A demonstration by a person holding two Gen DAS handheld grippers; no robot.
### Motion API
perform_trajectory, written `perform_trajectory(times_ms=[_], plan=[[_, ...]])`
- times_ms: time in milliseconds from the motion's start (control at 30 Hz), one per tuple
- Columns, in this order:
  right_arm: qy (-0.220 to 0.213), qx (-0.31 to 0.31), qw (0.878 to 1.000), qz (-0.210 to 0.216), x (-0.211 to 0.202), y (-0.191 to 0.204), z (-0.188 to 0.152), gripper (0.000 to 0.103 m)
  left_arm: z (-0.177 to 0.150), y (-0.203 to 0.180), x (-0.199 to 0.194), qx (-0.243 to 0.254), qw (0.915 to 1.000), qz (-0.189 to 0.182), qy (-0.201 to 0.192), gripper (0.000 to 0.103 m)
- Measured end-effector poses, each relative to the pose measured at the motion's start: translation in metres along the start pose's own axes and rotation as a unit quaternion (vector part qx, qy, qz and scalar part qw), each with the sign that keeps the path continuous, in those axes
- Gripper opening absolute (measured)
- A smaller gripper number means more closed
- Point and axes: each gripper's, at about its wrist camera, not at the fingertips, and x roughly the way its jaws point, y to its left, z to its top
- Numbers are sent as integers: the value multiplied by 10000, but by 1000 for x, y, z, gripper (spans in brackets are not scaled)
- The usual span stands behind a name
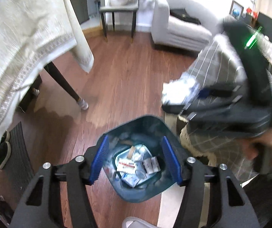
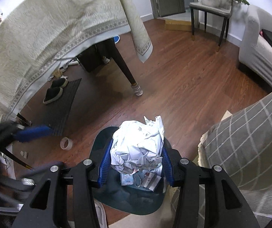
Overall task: Collect trash
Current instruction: 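Lower the paper ball into the teal bin and open the right tool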
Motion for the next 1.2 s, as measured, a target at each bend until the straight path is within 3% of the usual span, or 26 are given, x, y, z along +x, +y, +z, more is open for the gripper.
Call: perform_trajectory(times_ms=[333,467,900,933,1000,1200], plan=[[436,-69,9990,-41,37,11,-12,48,23,5,-66,-361,9955,1,-876,47],[675,-162,9976,-55,56,16,-23,48,27,-1,-89,-280,9927,81,-1172,44],[1531,-600,9861,-251,116,31,-62,49,32,-22,-115,-100,9893,-88,-1454,40],[1607,-625,9847,-243,120,31,-66,50,33,-23,-116,-100,9889,-92,-1477,40],[1728,-673,9823,-263,126,32,-72,65,33,-24,-119,-84,9884,-98,-1515,40],[1483,-674,9863,-248,109,34,-63,65,36,-29,-123,-46,9873,-139,-1580,40]])
